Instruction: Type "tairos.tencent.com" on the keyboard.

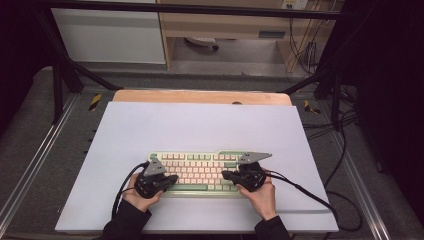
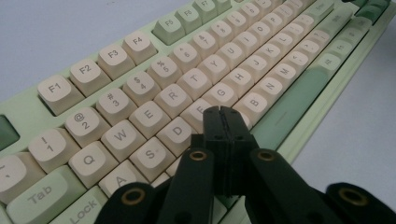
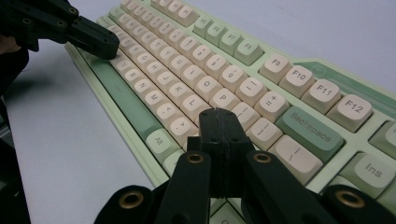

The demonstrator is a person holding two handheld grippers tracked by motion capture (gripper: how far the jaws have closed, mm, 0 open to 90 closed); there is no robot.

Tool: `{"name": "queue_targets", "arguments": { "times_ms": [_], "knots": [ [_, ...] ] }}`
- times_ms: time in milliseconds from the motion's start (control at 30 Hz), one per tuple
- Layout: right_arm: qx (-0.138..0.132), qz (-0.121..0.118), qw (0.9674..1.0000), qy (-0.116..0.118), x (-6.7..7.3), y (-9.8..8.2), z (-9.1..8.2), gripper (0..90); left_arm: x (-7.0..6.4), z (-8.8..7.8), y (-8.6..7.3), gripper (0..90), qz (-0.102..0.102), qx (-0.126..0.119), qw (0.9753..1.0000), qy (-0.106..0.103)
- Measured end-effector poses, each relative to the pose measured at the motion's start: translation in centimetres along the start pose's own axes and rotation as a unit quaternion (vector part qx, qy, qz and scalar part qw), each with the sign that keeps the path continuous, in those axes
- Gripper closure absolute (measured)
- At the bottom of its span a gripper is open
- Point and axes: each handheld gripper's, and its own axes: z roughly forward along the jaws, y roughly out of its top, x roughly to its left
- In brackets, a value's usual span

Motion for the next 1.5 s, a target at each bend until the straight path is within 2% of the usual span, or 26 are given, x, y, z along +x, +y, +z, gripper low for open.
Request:
{"name": "queue_targets", "arguments": {
  "times_ms": [400,967,1500],
  "knots": [
    [-0.001,0.001,1.0000,-0.001,0.0,0.0,-0.1,90.0,0.0,0.1,-0.2,89.7,0.004,0.000,1.0000,0.000],
    [-0.005,0.004,1.0000,0.002,0.3,0.4,0.2,90.0,1.2,-2.5,-0.7,89.6,-0.005,-0.023,0.9997,0.004],
    [-0.001,-0.004,1.0000,0.001,1.2,1.6,2.1,90.0,2.4,-4.1,-2.1,89.6,-0.015,-0.032,0.9993,0.010]
  ]
}}
